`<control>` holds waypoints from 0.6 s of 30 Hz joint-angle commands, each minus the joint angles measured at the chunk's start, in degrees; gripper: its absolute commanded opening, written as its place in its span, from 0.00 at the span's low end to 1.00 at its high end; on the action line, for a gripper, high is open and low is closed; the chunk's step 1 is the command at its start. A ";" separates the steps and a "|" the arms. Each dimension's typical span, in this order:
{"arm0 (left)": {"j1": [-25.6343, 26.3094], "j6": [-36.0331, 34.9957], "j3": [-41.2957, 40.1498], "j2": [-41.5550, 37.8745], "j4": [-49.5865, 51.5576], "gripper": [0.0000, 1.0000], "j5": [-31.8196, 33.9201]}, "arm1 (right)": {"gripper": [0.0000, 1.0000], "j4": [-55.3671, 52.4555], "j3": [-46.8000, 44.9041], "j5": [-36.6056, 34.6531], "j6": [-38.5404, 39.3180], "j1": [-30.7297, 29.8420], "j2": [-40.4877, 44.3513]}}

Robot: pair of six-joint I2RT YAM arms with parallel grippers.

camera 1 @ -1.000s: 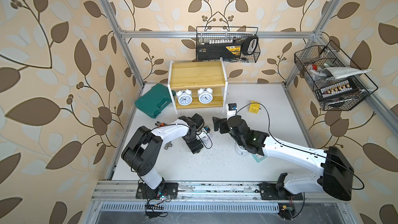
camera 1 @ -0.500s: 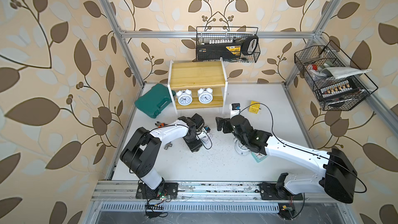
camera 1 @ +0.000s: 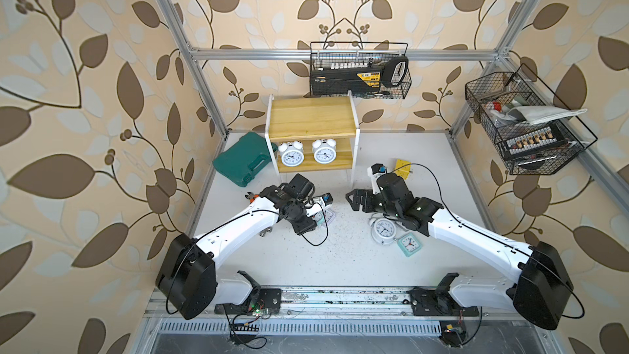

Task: Place the alarm clocks on the shelf by style
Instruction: Pick up the alarm from the center of the board.

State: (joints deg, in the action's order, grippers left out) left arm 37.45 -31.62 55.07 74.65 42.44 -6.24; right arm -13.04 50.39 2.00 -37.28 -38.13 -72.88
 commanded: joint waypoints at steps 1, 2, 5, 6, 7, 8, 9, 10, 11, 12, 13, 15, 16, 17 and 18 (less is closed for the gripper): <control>-0.54 -5.87 2.73 -2.35 1.18 0.42 -4.44 | 0.90 -3.58 2.55 13.23 -2.39 2.02 0.74; -0.49 -6.51 3.38 -2.40 1.67 0.41 -5.35 | 0.88 -3.96 3.04 15.43 -2.68 2.47 0.36; -0.52 -8.88 4.24 -2.71 2.21 0.42 -7.62 | 0.86 -5.49 5.18 21.70 -3.16 3.26 -1.61; -0.54 -9.94 4.14 -2.88 2.13 0.42 -8.02 | 0.86 -6.58 6.47 23.92 -3.00 3.28 -2.75; -0.54 -10.85 4.13 -2.93 1.97 0.42 -8.23 | 0.86 -7.54 7.68 25.66 -2.83 3.25 -4.01; -0.50 -11.77 4.16 -3.02 1.80 0.42 -8.36 | 0.85 -8.27 8.89 27.82 -2.47 3.24 -5.47; -0.54 -12.55 4.17 -3.02 1.69 0.42 -8.54 | 0.85 -8.80 10.01 29.67 -2.45 3.26 -6.91; -0.46 -13.20 4.11 -3.10 1.69 0.41 -8.68 | 0.86 -9.37 10.99 30.87 -2.48 3.27 -8.24; -0.45 -13.75 4.16 -3.11 1.60 0.42 -8.82 | 0.86 -9.99 12.13 32.11 -2.41 3.32 -9.74; -0.44 -14.17 4.16 -3.21 1.52 0.42 -8.80 | 0.86 -10.22 13.02 33.34 -2.44 3.21 -10.92; -0.45 -14.46 4.17 -3.26 1.48 0.42 -8.92 | 0.86 -10.12 13.58 34.41 -2.44 3.16 -11.82; -0.45 -15.02 3.97 -3.55 1.18 0.42 -8.89 | 0.85 -8.97 14.50 36.80 -2.91 2.92 -13.66; -0.45 -15.26 3.70 -3.73 0.95 0.42 -8.94 | 0.83 -8.28 14.71 37.60 -3.13 2.81 -14.48; -0.45 -15.54 3.35 -4.04 0.68 0.42 -8.95 | 0.81 -7.83 15.08 38.68 -3.38 2.72 -15.35; -0.45 -15.89 3.01 -4.38 0.30 0.42 -8.84 | 0.78 -7.10 15.41 39.85 -3.69 2.69 -16.30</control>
State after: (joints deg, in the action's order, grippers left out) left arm 37.45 -44.91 57.41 72.79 43.53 -12.64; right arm -20.45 63.44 35.59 -40.29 -35.03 -87.07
